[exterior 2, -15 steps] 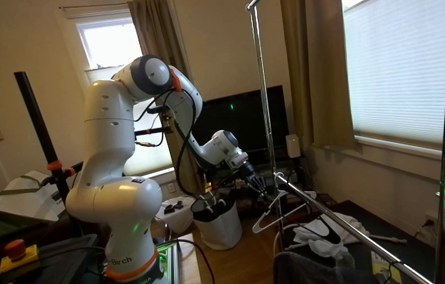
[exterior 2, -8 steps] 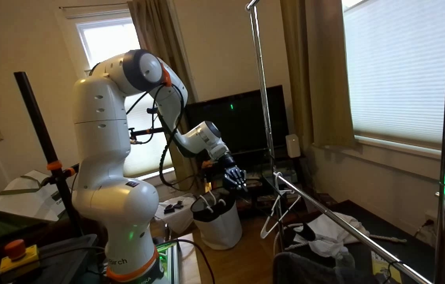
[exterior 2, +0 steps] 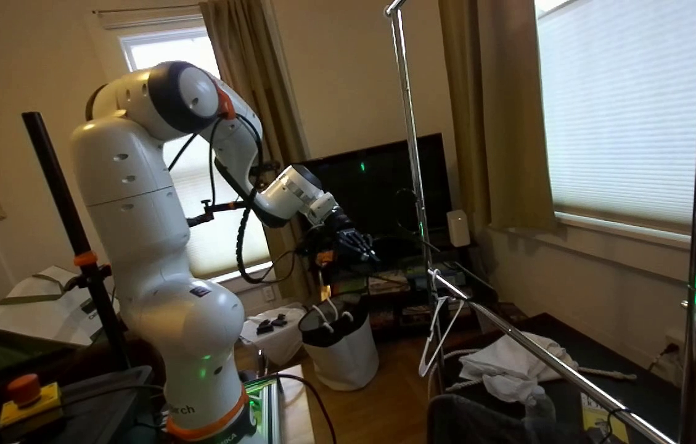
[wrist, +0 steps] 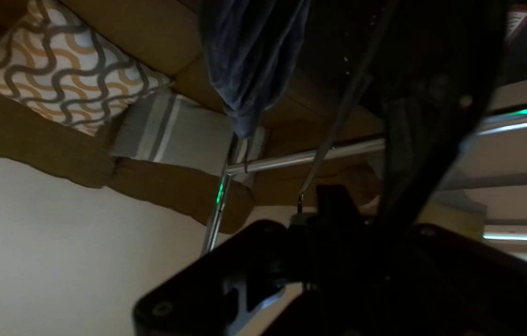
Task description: Remove the black hanger from the bottom railing and hang it on the top railing
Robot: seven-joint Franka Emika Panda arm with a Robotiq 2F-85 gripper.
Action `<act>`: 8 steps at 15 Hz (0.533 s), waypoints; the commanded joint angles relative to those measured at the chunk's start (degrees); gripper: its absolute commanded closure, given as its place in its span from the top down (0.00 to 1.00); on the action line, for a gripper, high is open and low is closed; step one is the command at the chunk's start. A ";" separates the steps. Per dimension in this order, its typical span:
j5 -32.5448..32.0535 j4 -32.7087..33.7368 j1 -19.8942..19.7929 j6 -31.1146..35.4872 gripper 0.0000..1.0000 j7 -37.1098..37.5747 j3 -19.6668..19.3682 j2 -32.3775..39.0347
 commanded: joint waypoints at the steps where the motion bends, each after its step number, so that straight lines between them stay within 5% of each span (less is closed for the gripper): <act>1: -2.98 -7.26 -4.85 7.23 0.01 -12.77 2.29 -12.01; 8: -0.25 -14.18 -9.70 22.70 0.01 -40.79 1.07 -28.41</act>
